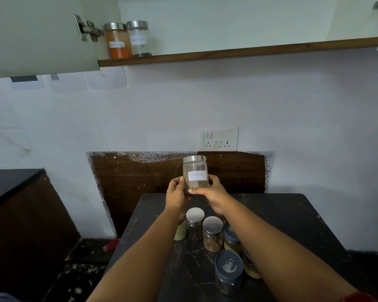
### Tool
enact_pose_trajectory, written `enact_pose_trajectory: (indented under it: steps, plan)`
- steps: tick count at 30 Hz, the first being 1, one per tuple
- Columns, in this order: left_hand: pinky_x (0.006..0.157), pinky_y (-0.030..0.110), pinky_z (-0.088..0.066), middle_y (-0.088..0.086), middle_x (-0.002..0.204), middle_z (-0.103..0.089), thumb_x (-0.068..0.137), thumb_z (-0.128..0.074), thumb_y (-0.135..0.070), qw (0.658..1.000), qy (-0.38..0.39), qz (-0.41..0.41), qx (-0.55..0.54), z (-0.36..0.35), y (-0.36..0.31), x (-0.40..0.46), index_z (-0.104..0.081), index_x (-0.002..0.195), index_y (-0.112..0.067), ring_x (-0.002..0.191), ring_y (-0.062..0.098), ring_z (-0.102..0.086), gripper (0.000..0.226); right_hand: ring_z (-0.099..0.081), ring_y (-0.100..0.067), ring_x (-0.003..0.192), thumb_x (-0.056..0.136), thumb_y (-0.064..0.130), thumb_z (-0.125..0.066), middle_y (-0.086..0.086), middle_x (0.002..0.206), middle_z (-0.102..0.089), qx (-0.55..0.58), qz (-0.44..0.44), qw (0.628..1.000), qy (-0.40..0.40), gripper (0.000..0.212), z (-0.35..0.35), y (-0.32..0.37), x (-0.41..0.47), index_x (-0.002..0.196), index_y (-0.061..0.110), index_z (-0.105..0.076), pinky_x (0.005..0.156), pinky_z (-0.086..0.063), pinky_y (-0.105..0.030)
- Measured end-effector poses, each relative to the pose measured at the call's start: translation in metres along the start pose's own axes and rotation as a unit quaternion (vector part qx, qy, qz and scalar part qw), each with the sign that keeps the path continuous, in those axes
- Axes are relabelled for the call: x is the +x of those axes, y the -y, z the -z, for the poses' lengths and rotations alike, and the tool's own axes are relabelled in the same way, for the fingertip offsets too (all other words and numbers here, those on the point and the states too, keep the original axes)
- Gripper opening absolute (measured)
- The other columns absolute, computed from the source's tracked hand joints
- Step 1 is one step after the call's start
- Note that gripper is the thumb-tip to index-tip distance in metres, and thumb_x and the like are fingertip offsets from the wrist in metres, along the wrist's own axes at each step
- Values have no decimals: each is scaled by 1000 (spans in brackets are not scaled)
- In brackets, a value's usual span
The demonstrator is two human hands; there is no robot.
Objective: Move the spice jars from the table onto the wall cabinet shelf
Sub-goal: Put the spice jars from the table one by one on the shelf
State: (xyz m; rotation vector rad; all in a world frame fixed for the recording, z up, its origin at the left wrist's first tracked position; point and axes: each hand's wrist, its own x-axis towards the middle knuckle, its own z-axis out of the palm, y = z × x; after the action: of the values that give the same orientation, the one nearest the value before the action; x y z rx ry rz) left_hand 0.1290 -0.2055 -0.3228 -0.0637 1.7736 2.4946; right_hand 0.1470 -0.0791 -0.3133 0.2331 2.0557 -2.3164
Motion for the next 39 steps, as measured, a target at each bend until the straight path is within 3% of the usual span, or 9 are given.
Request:
enact_pose_trajectory:
  steps: [6, 9, 16, 20, 26, 30, 33, 36, 39]
  plan:
    - [78, 39, -56, 19, 114, -64, 100, -50, -26, 1000, 1, -19, 13, 11, -16, 20, -58, 107, -15, 102, 29, -63, 15, -57, -20, 112, 46, 35, -79, -4, 121, -59, -17, 18, 1000, -13, 103, -20, 13, 15, 139, 19, -38, 102, -47, -43]
    - [73, 34, -56, 14, 110, -67, 100, -48, -30, 999, -3, -43, 19, 10, -37, 30, -59, 106, -17, 98, 23, -66, 18, -58, -11, 102, 58, 40, -77, 2, 117, -59, -30, 54, 996, -68, 86, -35, 26, 21, 135, 24, -41, 80, -49, -28]
    - [84, 33, -57, 0, 104, -69, 103, -40, -34, 968, 40, -230, 96, -16, -137, 49, -59, 109, -28, 97, 16, -68, 20, -54, -8, 103, 59, 39, -83, 16, 108, -54, -139, 215, 960, -110, 79, -56, 131, 36, 127, 38, -41, 77, -45, -20]
    - [78, 19, -49, -11, 98, -67, 103, -35, -40, 904, 37, -379, 194, -38, -243, 66, -59, 101, -36, 92, 3, -62, 24, -58, -9, 102, 41, 54, -82, 13, 112, -59, -144, 296, 938, -113, 92, -70, 238, 44, 124, 35, -46, 81, -51, -26]
    - [81, 32, -48, 0, 103, -66, 104, -32, -32, 850, 16, -439, 291, -64, -367, 105, -61, 111, -20, 97, 18, -61, 32, -60, 1, 87, 46, 59, -82, 19, 98, -60, -232, 374, 886, -147, 84, -91, 355, 64, 116, 29, -49, 63, -44, -16]
    - [95, 40, -44, 11, 121, -62, 102, -34, -29, 705, -77, -421, 566, -43, -380, 148, -59, 122, -12, 112, 30, -57, 36, -59, -14, 96, 62, 43, -85, 3, 112, -58, -404, 409, 799, -175, 92, -94, 384, 100, 135, 17, -35, 73, -47, -25]
    - [115, 47, -23, 12, 146, -39, 101, -31, -43, 575, -88, -359, 730, -25, -375, 176, -38, 143, -14, 133, 32, -35, 51, -58, -25, 109, 69, 44, -83, -7, 122, -55, -422, 318, 830, -178, 92, -91, 398, 132, 135, 10, -28, 80, -46, -31]
    - [119, 54, -7, 12, 156, -21, 100, -29, -51, 595, -22, -284, 752, -29, -392, 186, -22, 152, -19, 143, 37, -17, 61, -55, -28, 114, 70, 39, -83, -11, 126, -52, -422, 247, 853, -181, 93, -91, 411, 160, 135, 7, -24, 88, -47, -35]
    - [119, 56, 2, 10, 159, -14, 97, -45, -41, 564, -14, -255, 785, -35, -398, 187, -14, 153, -20, 146, 36, -8, 67, -52, -29, 119, 73, 32, -83, -13, 131, -49, -413, 203, 869, -183, 98, -100, 422, 185, 141, 6, -17, 94, -43, -36]
